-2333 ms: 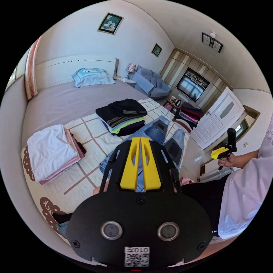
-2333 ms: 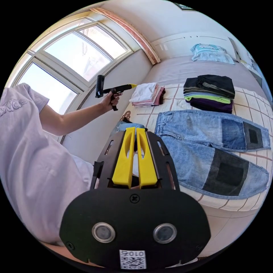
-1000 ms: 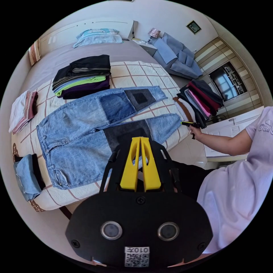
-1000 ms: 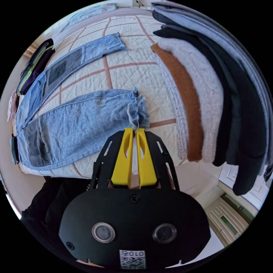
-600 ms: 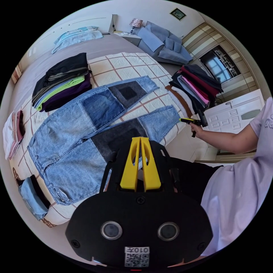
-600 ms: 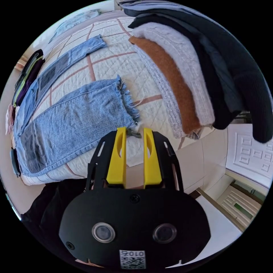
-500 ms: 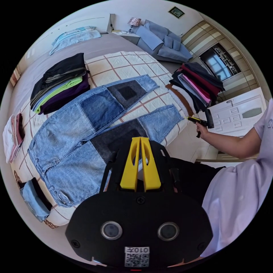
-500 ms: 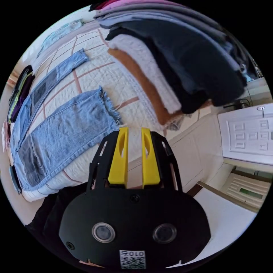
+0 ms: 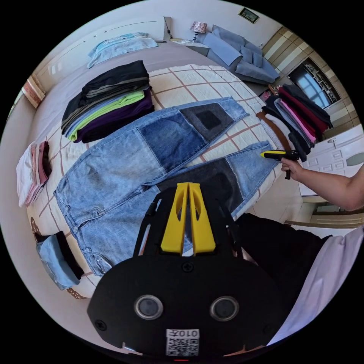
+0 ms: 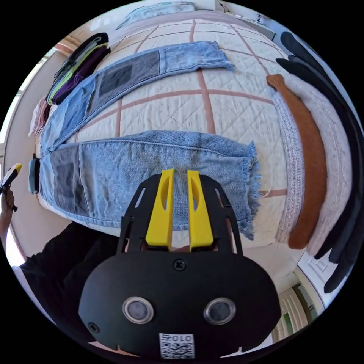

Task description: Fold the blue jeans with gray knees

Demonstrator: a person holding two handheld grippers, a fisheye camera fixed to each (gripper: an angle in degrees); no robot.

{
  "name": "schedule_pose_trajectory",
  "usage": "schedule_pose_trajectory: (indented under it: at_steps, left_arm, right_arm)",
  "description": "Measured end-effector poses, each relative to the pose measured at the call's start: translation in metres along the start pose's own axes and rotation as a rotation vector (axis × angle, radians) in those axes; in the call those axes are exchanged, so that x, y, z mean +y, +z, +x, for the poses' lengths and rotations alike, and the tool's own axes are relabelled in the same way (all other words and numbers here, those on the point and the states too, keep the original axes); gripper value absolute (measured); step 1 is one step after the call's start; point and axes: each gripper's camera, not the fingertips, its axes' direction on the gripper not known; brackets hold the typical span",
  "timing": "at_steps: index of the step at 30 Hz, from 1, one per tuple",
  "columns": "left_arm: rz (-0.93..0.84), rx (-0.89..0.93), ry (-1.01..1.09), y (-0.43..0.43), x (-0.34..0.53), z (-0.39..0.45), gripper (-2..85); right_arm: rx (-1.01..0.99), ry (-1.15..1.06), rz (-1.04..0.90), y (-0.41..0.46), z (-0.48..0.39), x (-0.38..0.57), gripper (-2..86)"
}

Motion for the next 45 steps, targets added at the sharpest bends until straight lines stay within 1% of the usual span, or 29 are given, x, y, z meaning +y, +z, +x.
schedule_pose_trajectory:
  at_steps: [1,2,4,5,6,7,9,10,12,16,19,21,23,28,31,35,39,43,45]
  left_arm:
    - [0.020,-0.039,0.008,-0.002,-0.005,-0.010,1.2]
    - [0.050,-0.079,0.018,-0.004,-0.011,-0.022,2.2]
    - [0.081,-0.146,0.040,-0.005,-0.025,-0.046,4.3]
    - [0.102,-0.175,0.089,-0.003,-0.036,-0.062,5.5]
    - [0.103,-0.192,0.112,-0.001,-0.042,-0.071,6.1]
    - [0.090,-0.227,0.148,0.004,-0.055,-0.090,6.9]
    - [0.065,-0.271,0.204,0.013,-0.077,-0.120,7.9]
    - [0.043,-0.287,0.229,0.020,-0.092,-0.142,8.5]
    - [-0.029,-0.295,0.276,0.032,-0.114,-0.175,9.4]
    - [-0.243,-0.304,0.401,0.062,-0.153,-0.236,10.9]
    - [-0.285,-0.309,0.424,0.074,-0.168,-0.266,11.8]
    - [-0.312,-0.275,0.449,0.083,-0.174,-0.277,12.1]
    - [-0.362,-0.242,0.477,0.095,-0.178,-0.287,12.3]
    - [-0.367,-0.158,0.438,0.107,-0.192,-0.309,12.1]
    - [-0.409,-0.136,0.475,0.118,-0.202,-0.310,11.6]
    - [-0.442,-0.172,0.534,0.127,-0.208,-0.300,10.2]
    - [-0.429,-0.206,0.506,0.123,-0.206,-0.297,8.4]
    - [-0.359,-0.267,0.475,0.098,-0.192,-0.284,7.1]
    - [-0.304,-0.319,0.450,0.081,-0.180,-0.272,6.7]
  right_arm:
    - [-0.009,0.004,0.020,-0.006,-0.002,-0.002,5.7]
    - [0.004,0.008,0.090,-0.022,-0.010,-0.004,5.7]
    - [0.080,-0.060,0.206,-0.045,-0.031,-0.010,7.3]
    - [0.120,-0.151,0.279,-0.055,-0.048,-0.019,9.1]
    - [0.136,-0.275,0.301,-0.059,-0.066,-0.034,11.3]
    - [0.140,-0.340,0.288,-0.059,-0.075,-0.045,11.5]
    - [0.167,-0.556,0.240,-0.057,-0.105,-0.094,12.2]
    - [0.170,-0.598,0.234,-0.058,-0.111,-0.108,12.3]
    - [0.211,-0.738,0.208,-0.058,-0.135,-0.169,12.6]
    - [0.267,-0.927,0.149,-0.057,-0.168,-0.254,12.7]
    - [0.293,-1.012,0.052,-0.048,-0.190,-0.309,12.7]
    - [0.249,-1.088,-0.099,-0.034,-0.205,-0.333,12.6]
    - [0.261,-1.145,-0.218,-0.020,-0.214,-0.339,12.4]
    - [0.257,-1.153,-0.197,-0.013,-0.221,-0.342,12.1]
    - [0.272,-1.150,-0.173,-0.011,-0.226,-0.339,11.2]
    - [0.319,-1.136,-0.150,-0.008,-0.235,-0.330,6.9]
    - [0.342,-1.114,-0.137,-0.014,-0.239,-0.316,3.0]
    - [0.318,-1.084,-0.080,-0.037,-0.236,-0.299,2.2]
    - [0.334,-1.086,-0.009,-0.060,-0.235,-0.272,2.0]
